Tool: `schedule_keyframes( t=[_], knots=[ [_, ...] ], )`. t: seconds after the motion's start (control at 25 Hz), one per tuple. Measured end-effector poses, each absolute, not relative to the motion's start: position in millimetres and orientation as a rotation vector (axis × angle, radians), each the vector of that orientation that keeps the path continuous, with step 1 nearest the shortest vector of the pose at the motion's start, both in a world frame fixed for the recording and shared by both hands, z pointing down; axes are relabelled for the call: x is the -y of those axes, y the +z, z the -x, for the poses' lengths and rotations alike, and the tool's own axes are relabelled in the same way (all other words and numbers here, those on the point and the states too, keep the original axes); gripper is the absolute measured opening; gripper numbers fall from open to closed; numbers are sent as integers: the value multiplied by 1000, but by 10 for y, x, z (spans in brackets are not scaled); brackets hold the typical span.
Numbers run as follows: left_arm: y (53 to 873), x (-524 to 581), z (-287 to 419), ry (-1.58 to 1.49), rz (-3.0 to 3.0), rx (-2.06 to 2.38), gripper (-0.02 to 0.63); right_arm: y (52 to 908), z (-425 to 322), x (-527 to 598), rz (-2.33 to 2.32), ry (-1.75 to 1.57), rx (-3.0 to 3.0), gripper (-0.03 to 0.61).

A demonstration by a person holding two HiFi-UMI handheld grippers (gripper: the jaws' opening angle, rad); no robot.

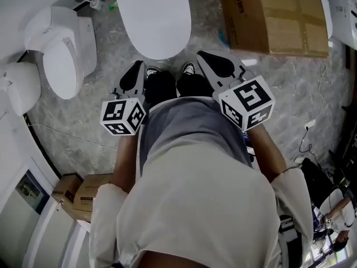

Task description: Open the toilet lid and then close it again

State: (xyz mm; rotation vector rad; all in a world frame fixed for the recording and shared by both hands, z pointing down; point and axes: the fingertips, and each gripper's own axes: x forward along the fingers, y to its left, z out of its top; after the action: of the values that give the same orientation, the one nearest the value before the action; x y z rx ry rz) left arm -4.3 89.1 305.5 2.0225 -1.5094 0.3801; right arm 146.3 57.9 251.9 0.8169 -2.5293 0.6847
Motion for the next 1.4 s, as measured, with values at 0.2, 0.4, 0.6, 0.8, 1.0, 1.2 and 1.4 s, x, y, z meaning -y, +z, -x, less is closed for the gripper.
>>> schedule_keyframes(
  t=[0.2, 0.4, 0.6, 0.8, 1.0, 1.2, 1.4],
  knots=[
    [2743, -835, 68, 306, -2060, 1553, 35, 2326, -1519, -511, -892, 637, 2562, 11],
    [2380, -742, 197, 221, -2085, 1672, 26, 2170, -1564, -454, -931, 602, 2596, 11],
    [1978, -712, 219, 136, -2117, 1763, 15, 1878, -1619, -371, -986, 578, 2643, 11],
    [1709, -696, 128, 117, -2184, 1747, 15, 1685, -1597, -288, -1031, 506, 2648, 9],
    [1663, -682, 99, 134, -2170, 1752, 15, 1633, -1648, -260, -1006, 540, 2650, 11],
    [1666, -778, 105, 149, -2172, 1754, 15, 1590, -1670, -391, -932, 568, 2682, 11],
    [1756, -903, 17, 123, -2148, 1683, 15, 1566, -1701, -530, -870, 550, 2710, 11]
  ],
)
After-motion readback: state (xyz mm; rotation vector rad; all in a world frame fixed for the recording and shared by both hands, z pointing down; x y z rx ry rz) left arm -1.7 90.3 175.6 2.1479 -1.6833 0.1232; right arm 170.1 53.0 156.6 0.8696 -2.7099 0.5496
